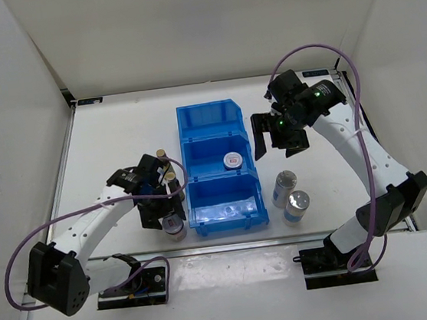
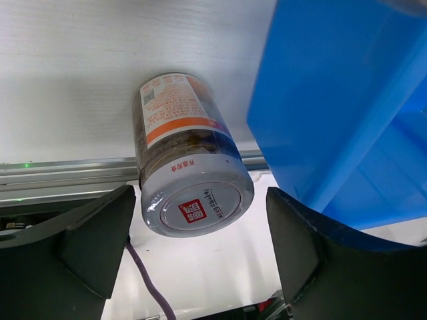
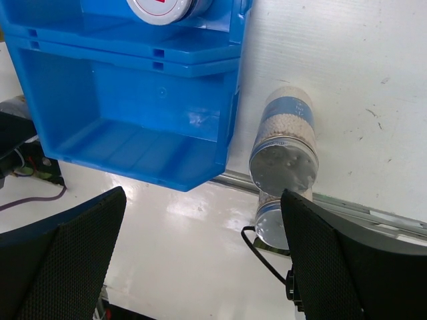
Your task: Organize the condiment bottles
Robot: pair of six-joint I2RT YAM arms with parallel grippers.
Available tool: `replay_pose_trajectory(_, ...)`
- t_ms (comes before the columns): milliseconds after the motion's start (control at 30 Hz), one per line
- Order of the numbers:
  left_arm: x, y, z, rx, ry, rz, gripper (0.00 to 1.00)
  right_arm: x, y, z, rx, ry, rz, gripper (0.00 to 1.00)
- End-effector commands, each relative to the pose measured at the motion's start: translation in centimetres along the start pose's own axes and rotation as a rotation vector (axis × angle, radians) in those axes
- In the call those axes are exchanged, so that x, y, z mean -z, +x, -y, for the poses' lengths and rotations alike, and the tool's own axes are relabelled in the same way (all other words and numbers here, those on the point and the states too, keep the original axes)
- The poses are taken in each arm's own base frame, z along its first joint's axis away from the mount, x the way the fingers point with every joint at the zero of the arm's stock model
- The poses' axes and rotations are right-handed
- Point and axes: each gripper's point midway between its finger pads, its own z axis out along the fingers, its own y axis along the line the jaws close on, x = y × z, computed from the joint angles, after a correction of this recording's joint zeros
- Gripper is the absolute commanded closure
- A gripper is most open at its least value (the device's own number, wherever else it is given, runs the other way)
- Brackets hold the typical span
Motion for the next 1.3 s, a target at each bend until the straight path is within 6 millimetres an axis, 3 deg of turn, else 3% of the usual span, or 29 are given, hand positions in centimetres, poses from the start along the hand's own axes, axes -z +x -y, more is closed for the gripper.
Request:
replay_pose_trajectory(0, -0.4, 0.6, 0.3, -0.011, 0.023, -0.026, 0.11, 0.7, 0.9, 0.2, 0.001, -0.005, -0.009, 0.0)
replay_pose_trajectory(100, -0.3, 1.0, 0.6, -0.031, 0.041, -0.042, 0.24, 0.6, 1.1, 0.3, 0.0, -0.002, -0.017, 0.0)
replay_pose_trajectory(200, 1.2, 0.7, 1.4, -0.031, 0.083, -0.009, 0.35, 0.6, 0.9, 0.5, -0.009, 0.001, -0.015, 0.0)
replay_pose_trajectory(333, 4.9, -0.2, 2.2, -0.033, 0.098, 0.069, 0.56, 0.4, 0.9, 1.1, -0.018, 0.009, -0.019, 0.0)
replay_pose_trajectory(367, 5.5, 0.3, 1.6, -0.018, 0.067, 0.052, 0.66, 0.5, 0.9, 0.9, -0.018, -0.001, -0.022, 0.0)
replay_pose_trajectory(500, 9.4, -0.2, 1.7, -0.017, 0.032, 0.087, 0.79, 0.3, 0.9, 1.5, -0.032, 0.0, -0.028, 0.0)
replay_pose_trajectory(600, 14.4, -2.5, 3.3, -0.033, 0.043, 0.191, 0.86, 0.2, 0.9, 1.9, -0.041, 0.0, -0.034, 0.0)
replay_pose_trajectory(700, 16.5, -4.6, 4.9, -0.058, 0.041, 0.224, 0.89, 0.0, 0.8, 2.1, -0.044, -0.007, -0.036, 0.0)
replay_pose_trajectory(733, 18.6, -5.8, 6.2, -0.088, 0.083, 0.281, 0.89, -0.2, 0.9, 2.4, -0.057, -0.009, -0.045, 0.0)
replay_pose_trajectory(800, 18.6, -8.1, 8.0, -0.103, 0.087, 0.29, 0.89, -0.2, 0.6, 2.4, -0.065, -0.019, -0.037, 0.0)
replay_pose_trajectory(833, 19.8, -9.4, 9.6, -0.12, 0.131, 0.332, 0.89, -0.1, 0.7, 2.2, -0.065, -0.029, -0.04, 0.0)
replay_pose_trajectory(867, 19.8, -10.7, 10.6, -0.133, 0.145, 0.353, 0.88, -0.1, 0.5, 2.5, -0.075, -0.026, -0.037, 0.0)
replay_pose_trajectory(900, 18.1, -12.2, 11.7, -0.131, 0.131, 0.32, 0.88, 0.1, 0.6, 2.5, -0.073, -0.029, -0.029, 0.0)
replay_pose_trajectory(933, 18.7, -13.4, 13.1, -0.138, 0.169, 0.35, 0.88, 0.2, 0.6, 2.3, -0.063, -0.039, -0.031, 0.0)
replay_pose_trajectory(1000, 17.3, -14.8, 14.3, -0.13, 0.169, 0.327, 0.88, 0.5, 0.6, 2.5, -0.069, -0.04, -0.019, 0.0)
replay_pose_trajectory(1033, 15.4, -16.0, 14.8, -0.125, 0.148, 0.3, 0.88, 0.8, 0.9, 2.6, -0.06, -0.04, -0.017, 0.0)
replay_pose_trajectory(1067, 14.7, -16.6, 15.3, -0.116, 0.148, 0.297, 0.88, 1.2, 0.8, 2.9, -0.066, -0.033, 0.001, 0.0)
replay_pose_trajectory(1167, 11.1, -17.2, 16.6, -0.142, 0.106, 0.254, 0.89, 2.3, 1.4, 3.4, -0.063, -0.021, 0.018, 0.0)
replay_pose_trajectory(1267, 8.4, -17.8, 16.5, -0.143, 0.051, 0.229, 0.89, 2.8, 2.3, 4.2, -0.074, -0.003, 0.021, 0.0)
